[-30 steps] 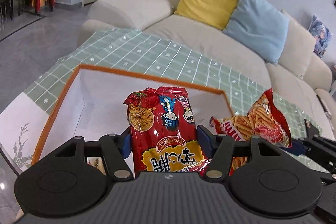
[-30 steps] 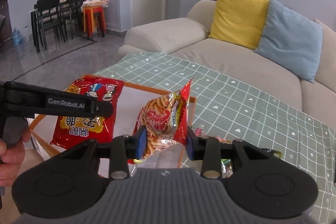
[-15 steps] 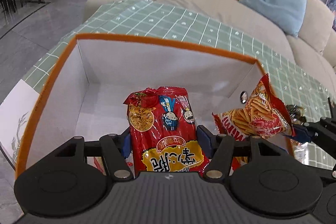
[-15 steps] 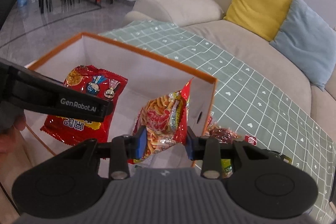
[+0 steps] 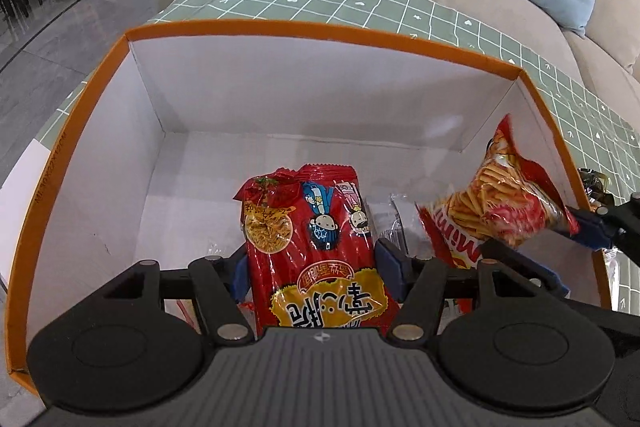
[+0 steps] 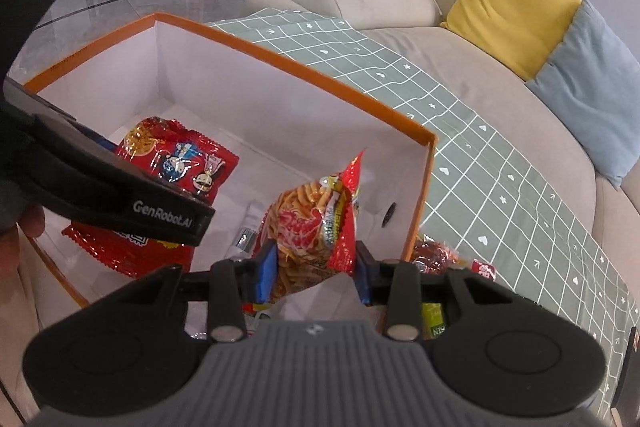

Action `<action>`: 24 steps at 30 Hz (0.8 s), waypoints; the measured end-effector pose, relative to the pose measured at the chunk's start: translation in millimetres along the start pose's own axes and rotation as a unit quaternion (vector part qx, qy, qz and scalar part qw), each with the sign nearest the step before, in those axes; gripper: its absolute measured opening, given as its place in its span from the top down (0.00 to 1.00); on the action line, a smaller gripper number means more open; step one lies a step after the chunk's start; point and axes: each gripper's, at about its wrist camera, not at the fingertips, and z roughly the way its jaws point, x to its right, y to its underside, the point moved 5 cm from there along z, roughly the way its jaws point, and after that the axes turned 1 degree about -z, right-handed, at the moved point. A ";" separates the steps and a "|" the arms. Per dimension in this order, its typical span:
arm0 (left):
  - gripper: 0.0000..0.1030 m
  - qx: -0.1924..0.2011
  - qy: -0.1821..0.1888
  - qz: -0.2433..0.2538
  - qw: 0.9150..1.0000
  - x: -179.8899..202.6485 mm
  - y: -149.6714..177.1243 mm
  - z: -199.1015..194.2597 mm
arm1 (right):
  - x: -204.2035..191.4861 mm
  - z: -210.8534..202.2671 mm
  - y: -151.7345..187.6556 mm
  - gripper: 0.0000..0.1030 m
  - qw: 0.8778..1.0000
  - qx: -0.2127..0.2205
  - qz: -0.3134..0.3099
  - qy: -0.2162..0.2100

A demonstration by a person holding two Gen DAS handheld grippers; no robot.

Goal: Organize snacks
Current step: 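Open the left tool to release the red bag while the right tool releases the fries bag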

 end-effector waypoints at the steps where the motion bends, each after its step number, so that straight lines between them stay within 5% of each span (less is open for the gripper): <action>1: 0.31 -0.001 -0.001 0.000 1.000 -0.1 0.2 0.3 | -0.6 -1.5 0.5 0.64 1.000 0.002 -0.001 0.001; 20: 0.23 0.074 0.008 -0.008 0.997 6.1 -2.2 -47.0 | 7.0 -46.4 4.1 0.25 0.998 0.054 0.008 0.025; 24: 0.23 0.093 0.010 -0.001 0.996 12.7 -0.5 -60.7 | 15.7 -61.7 11.5 0.25 0.997 0.062 0.021 0.029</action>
